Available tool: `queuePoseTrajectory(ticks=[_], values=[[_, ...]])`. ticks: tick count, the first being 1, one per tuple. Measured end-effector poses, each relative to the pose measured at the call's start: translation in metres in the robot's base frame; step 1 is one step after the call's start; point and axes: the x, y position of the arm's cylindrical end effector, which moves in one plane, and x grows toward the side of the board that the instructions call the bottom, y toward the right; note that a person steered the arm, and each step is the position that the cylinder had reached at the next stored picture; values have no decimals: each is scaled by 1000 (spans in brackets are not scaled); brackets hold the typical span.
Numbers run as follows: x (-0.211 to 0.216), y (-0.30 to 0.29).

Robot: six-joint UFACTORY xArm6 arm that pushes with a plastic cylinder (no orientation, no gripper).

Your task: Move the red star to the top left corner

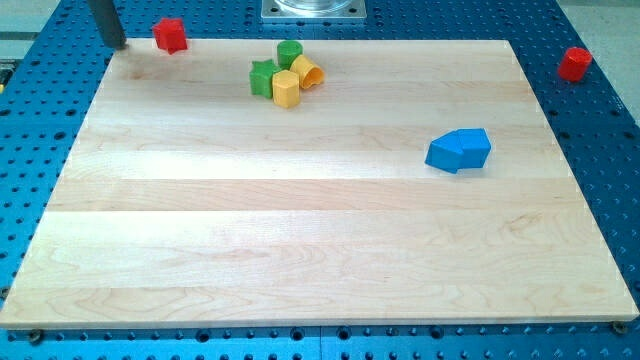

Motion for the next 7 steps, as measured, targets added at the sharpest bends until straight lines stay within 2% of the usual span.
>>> queuePoseTrajectory(ticks=[1,2,3,4,5,6,7], values=[[10,43],[61,71],[60,97],[0,139],[0,139],[2,108],[21,67]])
